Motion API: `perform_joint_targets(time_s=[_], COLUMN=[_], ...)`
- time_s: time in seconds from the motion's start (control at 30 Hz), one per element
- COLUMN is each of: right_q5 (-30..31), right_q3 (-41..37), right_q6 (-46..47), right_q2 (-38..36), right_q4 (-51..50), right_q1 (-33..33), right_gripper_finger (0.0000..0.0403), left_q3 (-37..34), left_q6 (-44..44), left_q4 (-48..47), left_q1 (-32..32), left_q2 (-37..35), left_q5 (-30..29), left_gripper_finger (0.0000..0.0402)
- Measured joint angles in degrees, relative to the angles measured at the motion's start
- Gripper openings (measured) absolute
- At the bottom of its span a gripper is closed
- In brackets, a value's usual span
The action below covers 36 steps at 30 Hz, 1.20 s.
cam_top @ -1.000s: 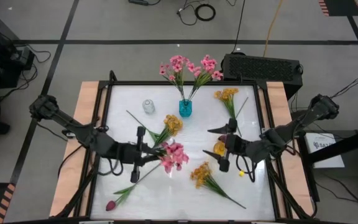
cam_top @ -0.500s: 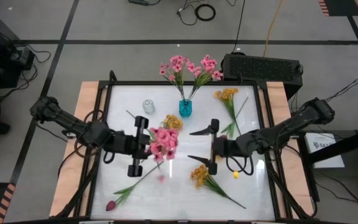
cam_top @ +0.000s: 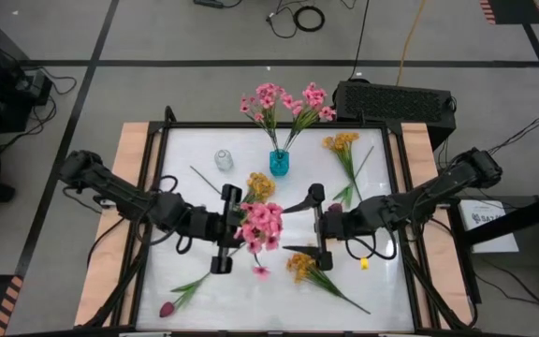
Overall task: Sort flowers into vase by color
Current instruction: Put the pink flowers into the blue vase
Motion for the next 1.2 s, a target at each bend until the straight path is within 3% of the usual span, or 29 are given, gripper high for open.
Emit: perform_joint_targets(time_s=[0.3, 0.87, 1.03, 1.2], right_q5=[-1.24, -4.07, -3.7, -3.84], right_q3=[0.0, 4.69, 4.85, 4.85], right_q6=[1.84, 2.54, 2.8, 3.02], right_q2=[1.26, 10.29, 10.13, 9.97], right_q4=[1.13, 5.71, 6.05, 5.78], right_q1=[-1.64, -3.98, -4.01, -4.16], right_gripper_finger=[0.0361, 0.0354, 0.0307, 0.0218], left_q3=[0.0, 0.0, 0.0, -0.02], left_q6=[0.35, 0.35, 0.37, 0.37], left_q4=[7.66, 4.07, 2.87, 2.38], left_q1=[2.1, 2.88, 2.96, 3.22], left_q2=[3.01, 3.26, 3.34, 3.34], left_q5=[5.37, 5.93, 5.91, 5.87], left_gripper_finger=[0.0024, 0.0024, 0.0024, 0.0024])
